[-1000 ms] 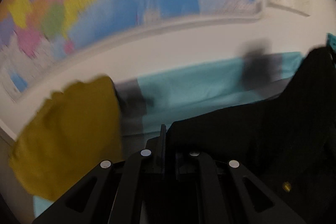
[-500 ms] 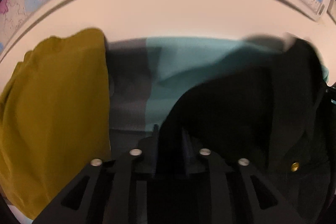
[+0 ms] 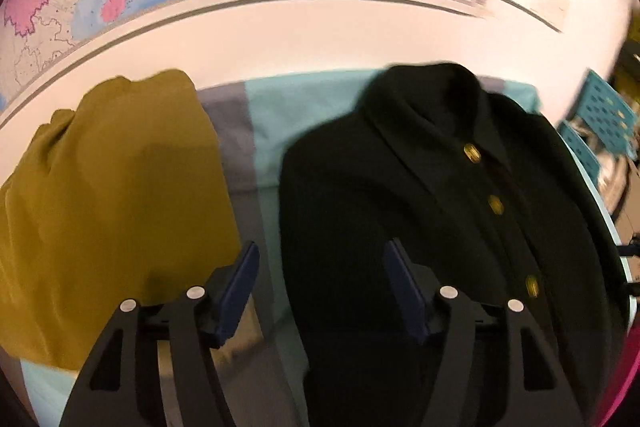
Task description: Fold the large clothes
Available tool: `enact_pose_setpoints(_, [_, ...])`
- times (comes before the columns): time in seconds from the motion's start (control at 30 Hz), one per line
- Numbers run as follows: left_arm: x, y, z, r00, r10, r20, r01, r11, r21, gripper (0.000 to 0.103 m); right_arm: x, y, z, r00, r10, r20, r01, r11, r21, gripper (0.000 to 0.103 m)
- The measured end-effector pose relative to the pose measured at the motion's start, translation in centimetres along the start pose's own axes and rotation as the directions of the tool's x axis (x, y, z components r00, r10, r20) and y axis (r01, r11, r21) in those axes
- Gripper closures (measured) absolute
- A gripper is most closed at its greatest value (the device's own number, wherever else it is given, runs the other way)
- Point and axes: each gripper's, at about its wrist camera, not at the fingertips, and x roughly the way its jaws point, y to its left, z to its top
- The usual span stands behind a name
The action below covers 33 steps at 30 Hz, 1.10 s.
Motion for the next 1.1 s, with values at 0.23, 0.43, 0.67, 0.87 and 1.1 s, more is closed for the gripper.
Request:
enact_pose_setpoints(0.23, [-0.8, 0.0, -2.8, 0.999, -0.043, -0.017, 0.043, 0.999, -0.014, 0.038, -2.6, 1.3, -3.6, 0.997, 0.056, 0.059, -0.06, 0.996, 0.07, 0.086])
enact_pose_setpoints(0.43, [-2.8, 0.3, -4.1, 0.999, -0.043, 0.015, 0.043, 0.999, 0.004, 0.038, -11.1, 3.5, 2.5, 0.964, -0.164, 0.208, 0.168, 0.986, -0.001, 0.098])
enact_pose_setpoints(0.67, [-3.4, -0.3, -5.5, 0.998, -0.067, 0.018, 0.066, 0.997, 0.036, 0.036, -14.5, -1.0, 6.1, 0.88, -0.348, 0.323, 0.316, 0.937, 0.147, 0.098])
enact_pose_setpoints(0.87, [-3.9, -1.0, -7.1, 0.992, -0.127, -0.016, 0.127, 0.99, 0.054, 0.029, -5.9, -7.6, 3.5, 0.878, -0.46, 0.131, 0.414, 0.868, 0.275, 0.088])
enact_pose_setpoints(1.1, [-5.1, -2.8, -10.6, 0.961, -0.259, -0.098, 0.265, 0.962, 0.058, 0.02, -8.5, -7.3, 0.0, 0.82, -0.519, 0.241, 0.417, 0.83, 0.37, 0.037])
